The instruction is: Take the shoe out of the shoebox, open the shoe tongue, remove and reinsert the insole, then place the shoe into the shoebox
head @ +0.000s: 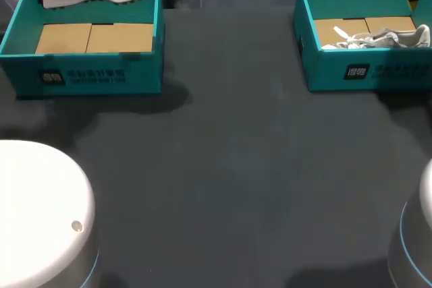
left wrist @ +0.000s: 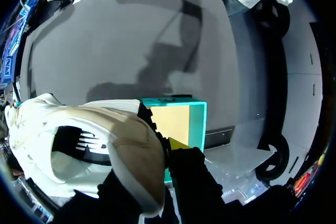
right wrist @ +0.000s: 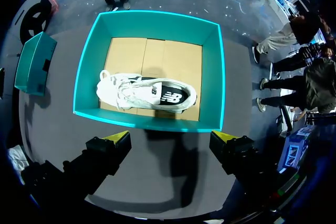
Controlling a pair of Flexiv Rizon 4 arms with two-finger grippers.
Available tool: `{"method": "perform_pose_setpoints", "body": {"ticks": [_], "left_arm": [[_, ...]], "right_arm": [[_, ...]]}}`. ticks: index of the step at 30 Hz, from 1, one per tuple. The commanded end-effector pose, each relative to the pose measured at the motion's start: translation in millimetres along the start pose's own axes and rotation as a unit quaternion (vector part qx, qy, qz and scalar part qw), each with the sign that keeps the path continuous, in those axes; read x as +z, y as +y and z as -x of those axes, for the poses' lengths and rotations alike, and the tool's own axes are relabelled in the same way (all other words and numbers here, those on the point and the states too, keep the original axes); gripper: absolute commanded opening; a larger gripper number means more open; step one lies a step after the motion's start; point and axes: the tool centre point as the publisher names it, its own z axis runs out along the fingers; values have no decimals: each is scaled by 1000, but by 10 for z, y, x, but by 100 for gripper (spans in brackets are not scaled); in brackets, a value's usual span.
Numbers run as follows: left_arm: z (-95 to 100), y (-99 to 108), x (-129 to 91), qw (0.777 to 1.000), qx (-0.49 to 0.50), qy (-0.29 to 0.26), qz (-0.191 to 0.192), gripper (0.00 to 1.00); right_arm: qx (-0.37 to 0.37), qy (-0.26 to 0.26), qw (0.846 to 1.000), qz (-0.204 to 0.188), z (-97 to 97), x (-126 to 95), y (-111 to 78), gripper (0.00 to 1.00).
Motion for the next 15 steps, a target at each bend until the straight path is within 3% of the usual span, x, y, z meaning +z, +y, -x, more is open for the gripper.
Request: {"method": "perform_pose_setpoints", "body": {"ticks": [1,3,7,15], "left_arm": [[185,-779,-40,998,13,9,56,0],[281,-942,-40,998,13,11,57,0],[467,-1206,-34,1000,8,18,19,0],[467,-1206,-34,1000,8,18,19,0]], "right_arm": [[0,0,1000,0,-1,-2,-6,100],[0,0,1000,0,-1,-2,-6,100],[0,0,1000,0,-1,-2,-6,100],[0,0,1000,0,-1,-2,-6,100]]}}
